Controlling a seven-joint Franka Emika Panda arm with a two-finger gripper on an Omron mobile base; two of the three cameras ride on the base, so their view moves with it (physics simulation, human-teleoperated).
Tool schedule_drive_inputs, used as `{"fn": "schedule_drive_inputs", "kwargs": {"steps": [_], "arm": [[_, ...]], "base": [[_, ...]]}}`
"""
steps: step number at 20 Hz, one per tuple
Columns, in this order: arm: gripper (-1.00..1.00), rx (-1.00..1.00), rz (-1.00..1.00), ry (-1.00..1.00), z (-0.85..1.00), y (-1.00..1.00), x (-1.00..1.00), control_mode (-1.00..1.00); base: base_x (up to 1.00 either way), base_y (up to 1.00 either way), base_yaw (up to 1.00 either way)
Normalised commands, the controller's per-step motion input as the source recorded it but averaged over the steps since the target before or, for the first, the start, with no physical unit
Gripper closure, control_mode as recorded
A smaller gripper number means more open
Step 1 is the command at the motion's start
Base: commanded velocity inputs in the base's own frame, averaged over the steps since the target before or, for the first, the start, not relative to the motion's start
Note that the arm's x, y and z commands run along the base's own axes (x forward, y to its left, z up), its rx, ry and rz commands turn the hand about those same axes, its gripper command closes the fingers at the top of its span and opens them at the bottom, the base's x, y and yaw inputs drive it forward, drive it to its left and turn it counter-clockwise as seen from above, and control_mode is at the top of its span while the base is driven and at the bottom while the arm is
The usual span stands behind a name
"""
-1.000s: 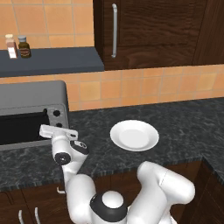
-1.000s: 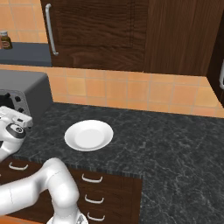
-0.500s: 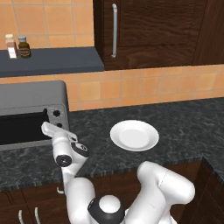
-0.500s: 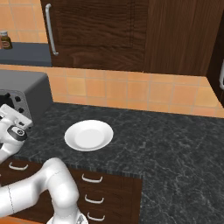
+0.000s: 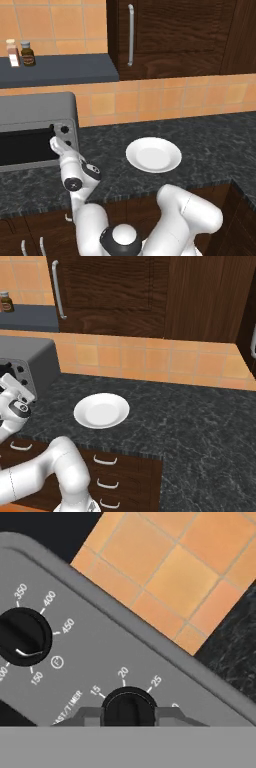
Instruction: Pick up the kebab skewer and baguette bread, and place them inside the toaster oven. Close the toaster oven door and start by setting the timer.
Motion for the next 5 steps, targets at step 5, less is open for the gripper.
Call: {"fn": "schedule_drive_inputs", "kwargs": {"steps": [5], "arm": [[1.00, 0.26, 0.00, -0.01, -0.06, 0.00, 0.00, -1.00]], "base": [[0.00, 0.00, 0.00]]}}
